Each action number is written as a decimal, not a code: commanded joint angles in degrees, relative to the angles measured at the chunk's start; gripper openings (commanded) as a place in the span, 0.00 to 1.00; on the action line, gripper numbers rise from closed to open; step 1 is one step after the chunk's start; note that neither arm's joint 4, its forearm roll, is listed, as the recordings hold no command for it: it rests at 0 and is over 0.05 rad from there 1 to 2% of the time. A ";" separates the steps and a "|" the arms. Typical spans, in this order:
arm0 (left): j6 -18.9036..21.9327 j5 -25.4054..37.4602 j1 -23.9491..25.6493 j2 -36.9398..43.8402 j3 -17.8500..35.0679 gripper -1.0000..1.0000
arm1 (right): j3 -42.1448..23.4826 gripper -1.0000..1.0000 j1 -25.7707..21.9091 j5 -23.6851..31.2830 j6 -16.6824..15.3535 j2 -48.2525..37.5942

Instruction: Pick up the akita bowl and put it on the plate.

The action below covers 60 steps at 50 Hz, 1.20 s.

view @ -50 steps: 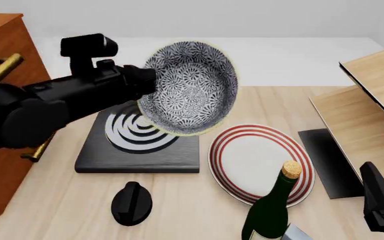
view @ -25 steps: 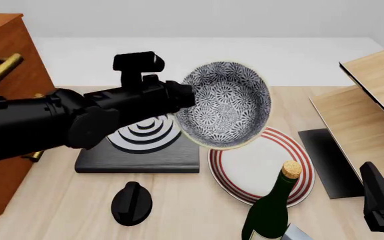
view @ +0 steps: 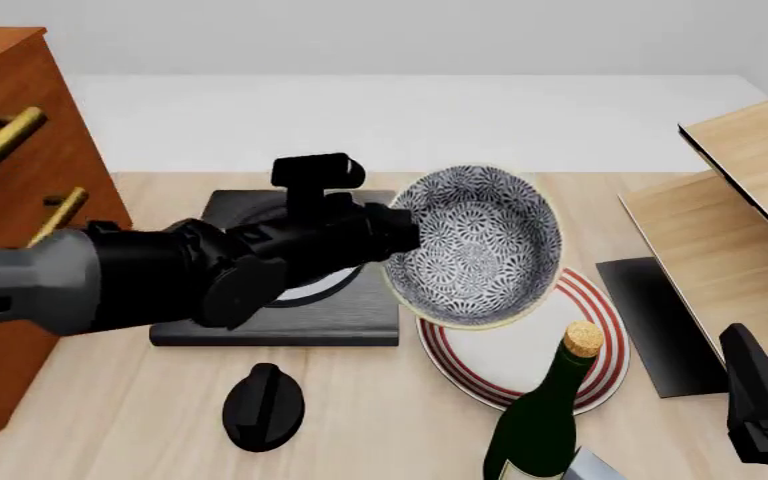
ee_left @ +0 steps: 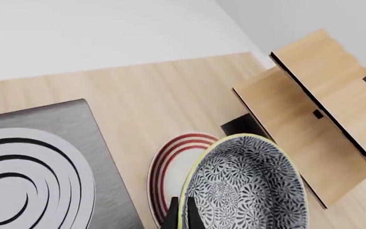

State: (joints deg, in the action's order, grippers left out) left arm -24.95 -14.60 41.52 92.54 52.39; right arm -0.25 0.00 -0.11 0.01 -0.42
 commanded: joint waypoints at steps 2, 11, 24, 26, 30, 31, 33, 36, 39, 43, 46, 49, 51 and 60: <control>-0.82 -2.89 0.07 3.10 0.42 0.00 | 0.00 1.00 0.00 0.00 0.00 0.00; -1.07 -4.14 -0.25 5.29 1.08 0.00 | 0.00 1.00 0.01 0.00 0.00 0.01; -1.11 -4.69 -0.20 8.89 3.46 0.00 | 0.00 1.00 0.00 0.00 -0.01 0.00; -1.08 -4.56 -0.09 9.27 3.86 0.00 | 0.00 1.00 0.00 0.00 -0.01 -0.01; -0.89 -4.13 0.22 10.44 5.14 0.00 | 0.00 1.00 0.00 0.00 0.00 0.00; -0.87 -4.05 0.34 10.60 5.29 0.00 | 0.00 1.00 0.01 0.00 0.00 0.00; -0.72 -3.83 0.47 11.30 6.01 0.00 | 0.00 1.00 0.01 0.00 0.00 0.00; -0.66 -3.35 0.62 12.41 7.23 0.00 | 0.00 1.00 0.00 0.00 -0.01 0.00; -0.29 -3.21 0.78 13.51 7.98 0.00 | 0.00 1.00 0.00 0.00 -0.01 0.00; 0.21 -2.09 0.74 14.95 9.62 0.00 | 0.00 1.00 0.01 0.00 0.00 0.01; 0.51 -1.77 0.55 15.65 10.36 0.00 | 0.00 1.00 0.00 0.00 0.00 0.00; 0.79 -1.44 0.58 16.08 10.83 0.00 | 0.00 1.00 -0.01 0.00 -0.01 -0.01; 1.01 -1.18 0.47 16.60 11.41 0.00 | 0.00 1.00 -0.01 0.00 -0.01 0.00; 1.28 -0.63 0.28 18.66 13.36 0.00 | 0.00 1.00 0.01 0.00 0.00 0.00</control>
State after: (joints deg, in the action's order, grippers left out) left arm -24.26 -15.84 41.92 109.09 63.28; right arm -0.25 0.00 -0.11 0.01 -0.42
